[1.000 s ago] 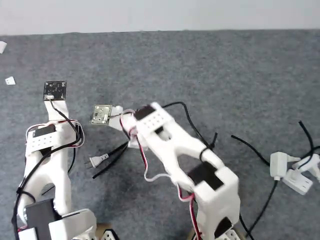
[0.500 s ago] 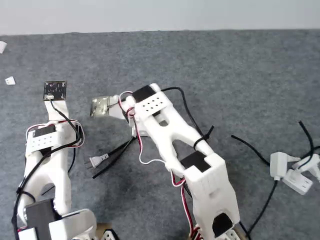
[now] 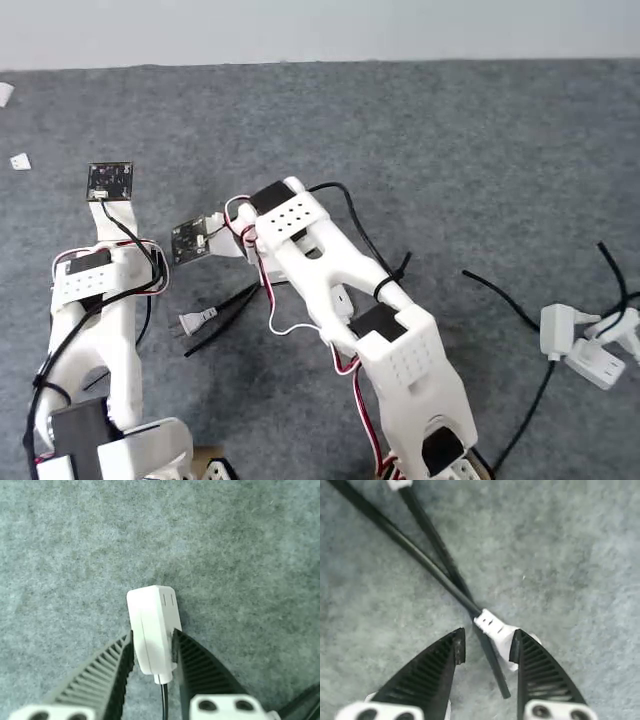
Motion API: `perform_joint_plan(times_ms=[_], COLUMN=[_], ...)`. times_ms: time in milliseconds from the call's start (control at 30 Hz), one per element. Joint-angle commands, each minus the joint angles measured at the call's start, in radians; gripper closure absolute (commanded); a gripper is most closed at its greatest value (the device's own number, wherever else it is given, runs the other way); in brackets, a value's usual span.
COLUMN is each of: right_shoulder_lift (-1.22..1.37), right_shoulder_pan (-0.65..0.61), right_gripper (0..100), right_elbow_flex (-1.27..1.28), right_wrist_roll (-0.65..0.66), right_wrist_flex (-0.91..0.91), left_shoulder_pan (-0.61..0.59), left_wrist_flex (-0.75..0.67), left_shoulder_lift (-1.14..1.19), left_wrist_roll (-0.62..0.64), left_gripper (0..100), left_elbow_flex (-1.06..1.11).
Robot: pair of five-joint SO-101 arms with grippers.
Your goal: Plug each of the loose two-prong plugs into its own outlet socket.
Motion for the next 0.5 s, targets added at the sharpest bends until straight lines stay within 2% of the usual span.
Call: perform_joint_plan(times_ms=[0,267,467], right_shoulder_lift=[-0.001,0.027,0.093], right_shoulder_pan=[-0.016,0.002,0.035], right_gripper=[84.5,85.1,92.8], right_elbow_flex=[-0.074,-0.081,-0.103], right_wrist_roll=[0.011,0.012,0.066], right_wrist_flex=[-0.012,-0.010,-0.002], left_shoulder_pan=[-0.006,-0.006,-0.008], left_wrist_flex=[-0.002,-0.002,-0.002], left_shoulder_lift=[-0.006,-0.006,-0.006], left_wrist_roll=[0.006,0.006,0.006], left_gripper=[89,89,89], left_elbow_flex=[-0.039,-0.039,-0.039])
